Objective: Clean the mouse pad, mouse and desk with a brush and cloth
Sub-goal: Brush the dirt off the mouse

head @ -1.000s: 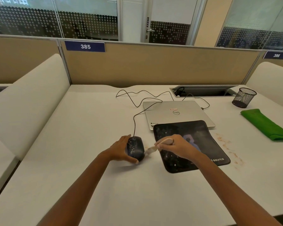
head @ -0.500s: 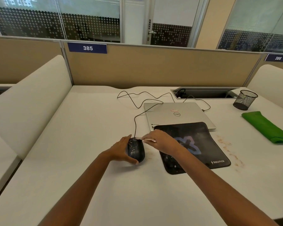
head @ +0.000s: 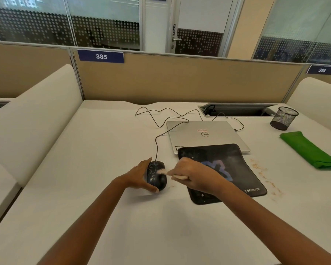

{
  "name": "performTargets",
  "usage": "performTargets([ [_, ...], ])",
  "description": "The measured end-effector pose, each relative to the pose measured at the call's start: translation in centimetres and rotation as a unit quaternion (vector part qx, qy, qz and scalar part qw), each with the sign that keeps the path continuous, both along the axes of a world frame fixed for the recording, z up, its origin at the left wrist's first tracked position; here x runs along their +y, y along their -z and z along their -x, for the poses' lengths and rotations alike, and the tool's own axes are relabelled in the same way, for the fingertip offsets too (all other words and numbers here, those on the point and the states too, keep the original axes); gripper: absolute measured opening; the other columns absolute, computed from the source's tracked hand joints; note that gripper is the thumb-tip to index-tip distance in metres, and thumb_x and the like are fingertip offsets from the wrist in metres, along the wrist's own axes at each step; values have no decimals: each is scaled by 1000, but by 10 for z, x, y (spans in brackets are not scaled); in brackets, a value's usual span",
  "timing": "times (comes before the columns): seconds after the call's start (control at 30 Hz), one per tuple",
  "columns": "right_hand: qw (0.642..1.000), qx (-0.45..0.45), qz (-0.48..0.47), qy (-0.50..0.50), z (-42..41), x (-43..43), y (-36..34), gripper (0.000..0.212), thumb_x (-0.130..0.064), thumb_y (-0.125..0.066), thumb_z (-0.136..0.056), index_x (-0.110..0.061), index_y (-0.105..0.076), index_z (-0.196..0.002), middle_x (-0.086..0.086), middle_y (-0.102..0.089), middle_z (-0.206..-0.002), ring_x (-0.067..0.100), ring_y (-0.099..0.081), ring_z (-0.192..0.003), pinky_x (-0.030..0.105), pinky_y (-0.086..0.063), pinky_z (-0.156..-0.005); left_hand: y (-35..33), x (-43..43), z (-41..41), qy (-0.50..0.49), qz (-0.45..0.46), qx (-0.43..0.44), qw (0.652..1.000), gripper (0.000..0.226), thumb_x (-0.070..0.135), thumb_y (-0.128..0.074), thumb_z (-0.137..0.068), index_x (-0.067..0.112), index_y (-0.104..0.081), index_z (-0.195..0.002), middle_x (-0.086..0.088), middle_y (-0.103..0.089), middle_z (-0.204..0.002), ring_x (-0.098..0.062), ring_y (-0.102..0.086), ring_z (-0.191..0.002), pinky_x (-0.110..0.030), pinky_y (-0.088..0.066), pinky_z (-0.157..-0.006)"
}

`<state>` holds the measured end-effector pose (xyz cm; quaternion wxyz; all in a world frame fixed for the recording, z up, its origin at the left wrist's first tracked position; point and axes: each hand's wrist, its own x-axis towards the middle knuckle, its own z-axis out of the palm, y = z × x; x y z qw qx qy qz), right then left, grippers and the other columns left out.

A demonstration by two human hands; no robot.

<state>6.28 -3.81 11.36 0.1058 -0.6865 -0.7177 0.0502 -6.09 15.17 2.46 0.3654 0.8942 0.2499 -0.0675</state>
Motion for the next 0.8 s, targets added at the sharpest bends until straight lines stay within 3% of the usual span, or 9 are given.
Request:
performTargets([
  [0.3, 999, -32, 33, -8, 8, 5, 14, 33, -19, -49, -94, -14, -55, -126, 12, -60, -114, 21, -46, -106, 22, -33, -81, 1, -1, 0, -8, 11, 0, 1000, 119, 38, -83, -66, 19, -1, -150, -1, -11, -157, -24, -19, -143, -39, -21, -117],
  [0.5, 997, -24, 73, -28, -10, -20, 23, 32, -26, -48, -95, -18, -57, -125, 4, -62, -114, 13, -45, -105, 13, -27, -82, 2, 1, 0, -5, 13, -1, 1000, 119, 39, -84, -65, 20, -2, -150, -1, -13, -156, -24, -19, -142, -39, -23, -117],
  [0.63, 998, 48, -2, 36, -19, -6, 14, 28, -27, -51, -94, -15, -64, -114, -2, -59, -88, 4, -37, -79, 15, -30, -75, 2, 2, 0, -7, 16, -2, 1000, 121, 39, -85, -63, 20, -3, -150, 0, -14, -155, -24, -20, -141, -39, -23, -117],
  [0.8, 976, 147, -71, 145, -20, 34, 14, 28, -22, -54, -92, -10, -65, -115, 7, -69, -103, 11, -57, -85, 7, -35, -72, 2, 0, 1, -7, 10, -2, 1000, 120, 40, -85, -63, 21, -4, -149, 1, -14, -155, -24, -20, -141, -40, -25, -117],
])
